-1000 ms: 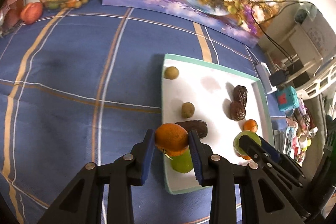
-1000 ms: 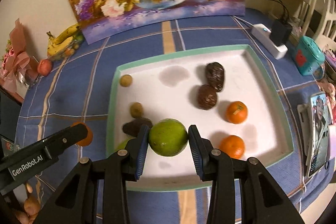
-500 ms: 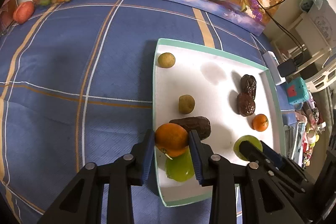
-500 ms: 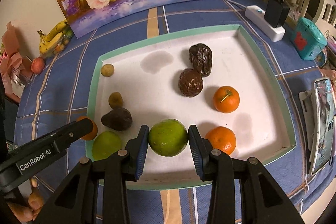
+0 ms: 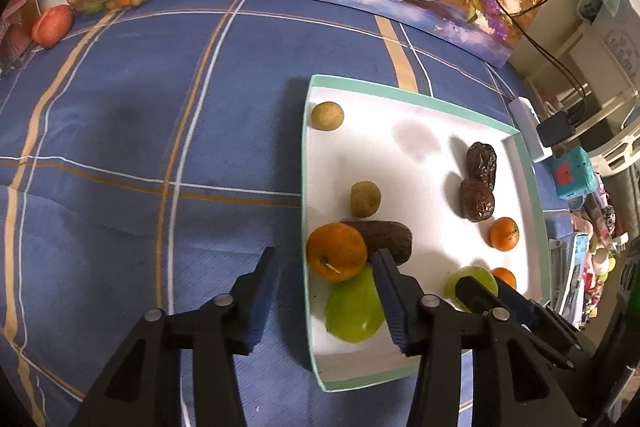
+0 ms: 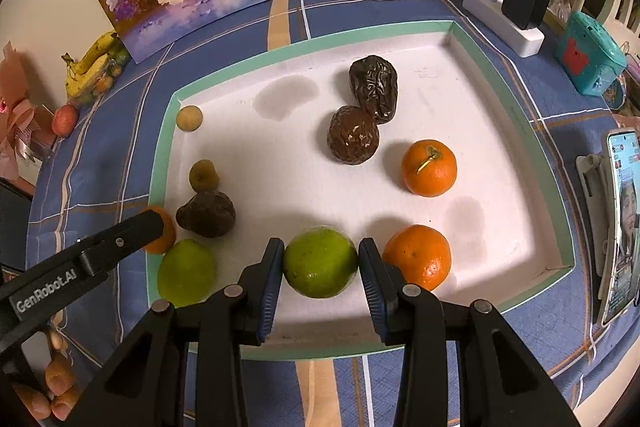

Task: Organize fruits
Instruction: 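Lower the orange and pear into the tray and open both tools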

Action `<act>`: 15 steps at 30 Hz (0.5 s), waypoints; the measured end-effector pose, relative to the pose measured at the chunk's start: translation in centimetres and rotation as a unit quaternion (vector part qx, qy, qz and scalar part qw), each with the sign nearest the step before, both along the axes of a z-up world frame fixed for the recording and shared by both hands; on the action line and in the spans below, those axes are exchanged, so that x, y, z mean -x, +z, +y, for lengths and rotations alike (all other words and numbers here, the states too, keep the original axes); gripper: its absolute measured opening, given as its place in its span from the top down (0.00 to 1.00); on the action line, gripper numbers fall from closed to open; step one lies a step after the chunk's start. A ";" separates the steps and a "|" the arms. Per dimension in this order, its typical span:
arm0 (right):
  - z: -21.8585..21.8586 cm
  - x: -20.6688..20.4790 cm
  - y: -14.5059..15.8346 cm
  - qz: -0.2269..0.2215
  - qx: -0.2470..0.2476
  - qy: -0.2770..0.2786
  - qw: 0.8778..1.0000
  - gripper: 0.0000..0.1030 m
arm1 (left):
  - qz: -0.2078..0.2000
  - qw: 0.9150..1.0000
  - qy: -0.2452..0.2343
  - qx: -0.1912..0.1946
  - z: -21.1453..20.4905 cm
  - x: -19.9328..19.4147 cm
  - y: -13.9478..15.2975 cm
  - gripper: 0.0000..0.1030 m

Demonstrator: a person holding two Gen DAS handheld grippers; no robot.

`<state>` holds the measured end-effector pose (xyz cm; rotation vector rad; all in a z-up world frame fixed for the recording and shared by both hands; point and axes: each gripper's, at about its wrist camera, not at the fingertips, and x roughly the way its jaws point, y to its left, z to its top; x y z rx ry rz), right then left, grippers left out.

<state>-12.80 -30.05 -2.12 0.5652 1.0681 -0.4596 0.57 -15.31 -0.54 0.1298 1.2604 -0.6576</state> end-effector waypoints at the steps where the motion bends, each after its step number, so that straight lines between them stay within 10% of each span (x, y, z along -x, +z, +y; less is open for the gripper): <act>1: 0.1 0.0 0.0 0.001 0.000 0.000 1.000 0.61 | -0.001 1.000 0.001 0.001 0.2 0.0 0.2 0.50; 15: 1.4 0.5 0.9 0.005 0.009 0.003 1.000 0.61 | -0.068 0.993 0.049 -0.084 4.8 0.0 1.1 0.04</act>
